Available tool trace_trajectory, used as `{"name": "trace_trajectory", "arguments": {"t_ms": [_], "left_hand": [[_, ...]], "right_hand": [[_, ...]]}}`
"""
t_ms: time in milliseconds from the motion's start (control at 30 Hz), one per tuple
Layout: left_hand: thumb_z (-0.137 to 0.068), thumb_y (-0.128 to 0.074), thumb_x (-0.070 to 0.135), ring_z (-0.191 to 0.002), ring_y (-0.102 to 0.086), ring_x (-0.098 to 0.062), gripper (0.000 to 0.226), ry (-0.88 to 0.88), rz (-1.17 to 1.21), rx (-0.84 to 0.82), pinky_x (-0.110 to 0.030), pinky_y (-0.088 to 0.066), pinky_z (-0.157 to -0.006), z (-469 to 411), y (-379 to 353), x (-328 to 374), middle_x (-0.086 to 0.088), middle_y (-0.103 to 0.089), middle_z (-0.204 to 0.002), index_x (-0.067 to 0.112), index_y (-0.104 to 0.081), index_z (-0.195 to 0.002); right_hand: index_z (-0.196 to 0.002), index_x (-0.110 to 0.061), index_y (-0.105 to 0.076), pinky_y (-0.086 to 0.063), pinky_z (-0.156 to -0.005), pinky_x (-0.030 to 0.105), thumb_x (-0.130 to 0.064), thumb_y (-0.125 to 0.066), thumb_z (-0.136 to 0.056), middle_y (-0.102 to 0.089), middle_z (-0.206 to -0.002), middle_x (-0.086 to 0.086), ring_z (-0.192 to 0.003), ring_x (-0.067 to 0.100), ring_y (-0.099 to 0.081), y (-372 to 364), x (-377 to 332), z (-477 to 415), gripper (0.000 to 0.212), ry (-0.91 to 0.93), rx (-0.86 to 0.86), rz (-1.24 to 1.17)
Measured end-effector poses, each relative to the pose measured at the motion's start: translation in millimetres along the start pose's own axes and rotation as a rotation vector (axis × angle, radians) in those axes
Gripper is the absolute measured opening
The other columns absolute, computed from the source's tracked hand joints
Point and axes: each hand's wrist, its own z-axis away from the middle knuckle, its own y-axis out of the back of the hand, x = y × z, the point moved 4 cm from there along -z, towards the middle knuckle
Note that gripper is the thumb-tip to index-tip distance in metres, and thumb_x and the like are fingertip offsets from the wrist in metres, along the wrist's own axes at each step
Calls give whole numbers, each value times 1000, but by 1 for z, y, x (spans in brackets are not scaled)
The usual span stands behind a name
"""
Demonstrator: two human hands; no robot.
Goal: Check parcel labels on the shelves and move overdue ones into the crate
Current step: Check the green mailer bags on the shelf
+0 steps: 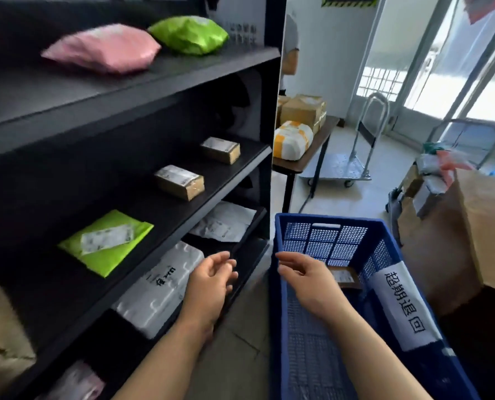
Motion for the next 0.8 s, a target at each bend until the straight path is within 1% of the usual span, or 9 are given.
{"name": "trace_trajectory", "arguments": {"t_ms": [33,100,200,333,400,533,633,700,800], "left_hand": [[-98,-48,12,-94,-65,-14,20,-21,23,37,-29,-51,-80,13,21,12,3,-68,-104,20,-61,-112],[-98,-48,12,-91,-64,-15,21,-64,75,115,-29,-50,-77,38,60,37,1,-68,-102,16,-61,-115],[-97,-49,12,-95,-66,-19,19,-147,154,220,-37,-51,-86,78,111,76,-1,-69,-104,18,-62,-110],[-98,-48,12,-95,-66,-17,21,-284,222,403,-37,-51,-87,138,173,114,1,-69,-104,18,-62,-111],[-98,-47,12,-96,-67,-18,21,-331,262,515,-34,-52,-85,174,205,125,0,-70,-106,20,-62,-111],[-98,-48,11,-96,-69,-19,22,-409,293,732,-36,-53,-87,258,265,133,-1,-71,-106,20,-63,-111],[-98,-47,9,-95,-68,-20,22,-468,319,875,-35,-53,-85,322,307,132,-2,-71,-104,21,-63,-108],[-98,-46,9,-96,-68,-20,22,-480,342,966,-36,-53,-86,363,335,129,-3,-70,-105,20,-63,-107],[-98,-47,10,-98,-67,-22,21,-508,389,1092,-38,-53,-88,417,379,123,-4,-69,-106,16,-62,-111]], "right_hand": [[-123,-21,-65,-49,-82,10,-18,-58,-95,-68,-111,-8,-100,0,-61,-9,-21,9,29,42,-31,0],[-123,-21,-64,-46,-78,6,-19,-58,-95,-68,-111,-8,-101,1,-61,-26,-66,26,28,137,-89,8],[-121,-25,-64,-42,-73,4,-20,-59,-95,-67,-110,-10,-102,-1,-61,-49,-131,50,28,293,-171,14],[-118,-27,-66,-45,-71,6,-20,-59,-95,-67,-103,-17,-95,-9,-60,-86,-202,85,26,470,-302,-20],[-120,-26,-65,-46,-75,8,-19,-59,-95,-68,-105,-16,-98,-7,-61,-112,-229,107,27,541,-408,-46],[-114,-29,-66,-49,-91,22,-16,-60,-94,-70,-107,-10,-101,0,-64,-169,-275,162,24,658,-612,-100],[-111,-32,-65,-48,-87,17,-16,-60,-94,-71,-106,-9,-98,-3,-64,-211,-307,214,24,736,-744,-139],[-111,-34,-65,-49,-88,19,-19,-60,-94,-71,-106,-12,-99,-3,-64,-236,-324,248,24,768,-830,-149],[-116,-32,-66,-49,-90,22,-22,-60,-94,-71,-106,-12,-100,-1,-64,-272,-347,299,25,802,-933,-142]]}}
